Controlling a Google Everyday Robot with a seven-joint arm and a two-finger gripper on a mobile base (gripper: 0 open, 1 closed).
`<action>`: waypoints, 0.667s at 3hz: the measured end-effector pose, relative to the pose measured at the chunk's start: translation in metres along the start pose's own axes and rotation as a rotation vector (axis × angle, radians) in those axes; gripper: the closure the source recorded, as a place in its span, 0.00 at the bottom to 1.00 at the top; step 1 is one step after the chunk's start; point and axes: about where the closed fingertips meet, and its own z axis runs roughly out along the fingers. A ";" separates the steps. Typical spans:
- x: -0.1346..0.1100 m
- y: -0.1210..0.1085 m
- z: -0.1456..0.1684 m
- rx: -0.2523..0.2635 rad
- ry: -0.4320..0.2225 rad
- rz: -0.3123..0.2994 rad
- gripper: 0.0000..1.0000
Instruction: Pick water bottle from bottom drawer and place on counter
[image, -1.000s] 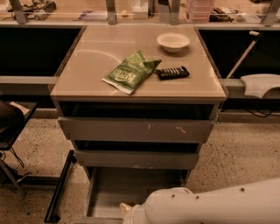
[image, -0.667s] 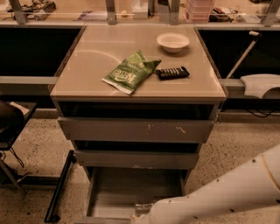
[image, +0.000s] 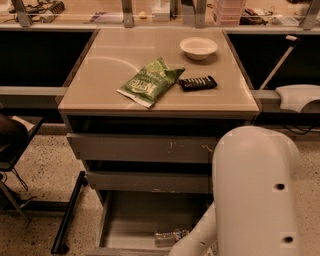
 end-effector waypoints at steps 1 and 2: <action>0.012 0.005 0.021 -0.003 -0.016 0.042 0.00; 0.012 0.005 0.021 -0.003 -0.016 0.042 0.00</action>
Offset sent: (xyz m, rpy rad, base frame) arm 0.0541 -0.0160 0.0032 0.0680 -0.1553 -0.0385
